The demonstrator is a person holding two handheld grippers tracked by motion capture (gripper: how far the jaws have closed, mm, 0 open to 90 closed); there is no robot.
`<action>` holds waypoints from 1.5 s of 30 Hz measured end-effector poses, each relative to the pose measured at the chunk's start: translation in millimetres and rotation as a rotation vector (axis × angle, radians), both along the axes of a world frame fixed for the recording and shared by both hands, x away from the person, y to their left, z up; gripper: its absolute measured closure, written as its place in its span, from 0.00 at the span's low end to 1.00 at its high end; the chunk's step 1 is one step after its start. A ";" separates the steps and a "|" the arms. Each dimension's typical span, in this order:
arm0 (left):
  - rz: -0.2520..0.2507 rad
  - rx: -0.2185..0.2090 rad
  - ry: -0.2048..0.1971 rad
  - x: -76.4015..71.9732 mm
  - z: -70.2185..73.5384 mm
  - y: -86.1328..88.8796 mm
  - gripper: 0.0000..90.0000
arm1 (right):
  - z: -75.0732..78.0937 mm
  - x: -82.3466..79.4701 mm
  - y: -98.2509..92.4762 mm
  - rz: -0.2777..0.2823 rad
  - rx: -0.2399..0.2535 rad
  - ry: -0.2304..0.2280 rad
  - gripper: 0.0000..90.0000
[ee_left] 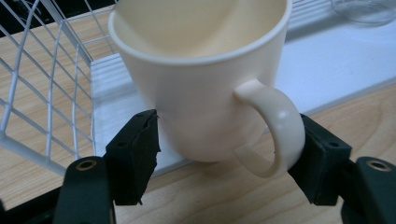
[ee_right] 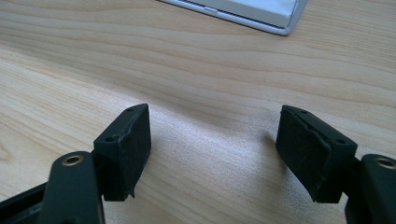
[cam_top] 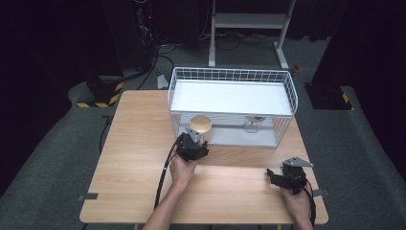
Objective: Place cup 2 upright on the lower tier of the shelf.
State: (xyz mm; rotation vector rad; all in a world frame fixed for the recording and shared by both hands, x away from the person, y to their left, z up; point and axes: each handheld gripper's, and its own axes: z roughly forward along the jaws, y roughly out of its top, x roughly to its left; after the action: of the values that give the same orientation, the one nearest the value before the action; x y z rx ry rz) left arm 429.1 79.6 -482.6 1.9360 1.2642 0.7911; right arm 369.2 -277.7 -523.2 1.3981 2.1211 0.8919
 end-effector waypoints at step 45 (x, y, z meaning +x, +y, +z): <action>-0.029 -0.038 0.078 49.6 0.2 -15.7 0.27 | 0.1 -0.3 0.4 -0.004 0.004 0.002 0.30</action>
State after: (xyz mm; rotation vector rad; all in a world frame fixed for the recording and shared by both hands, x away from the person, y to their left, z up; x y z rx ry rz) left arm 478.7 64.0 -482.4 1.9672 1.2847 0.6784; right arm 369.0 -277.3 -523.1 1.4051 2.1179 0.8941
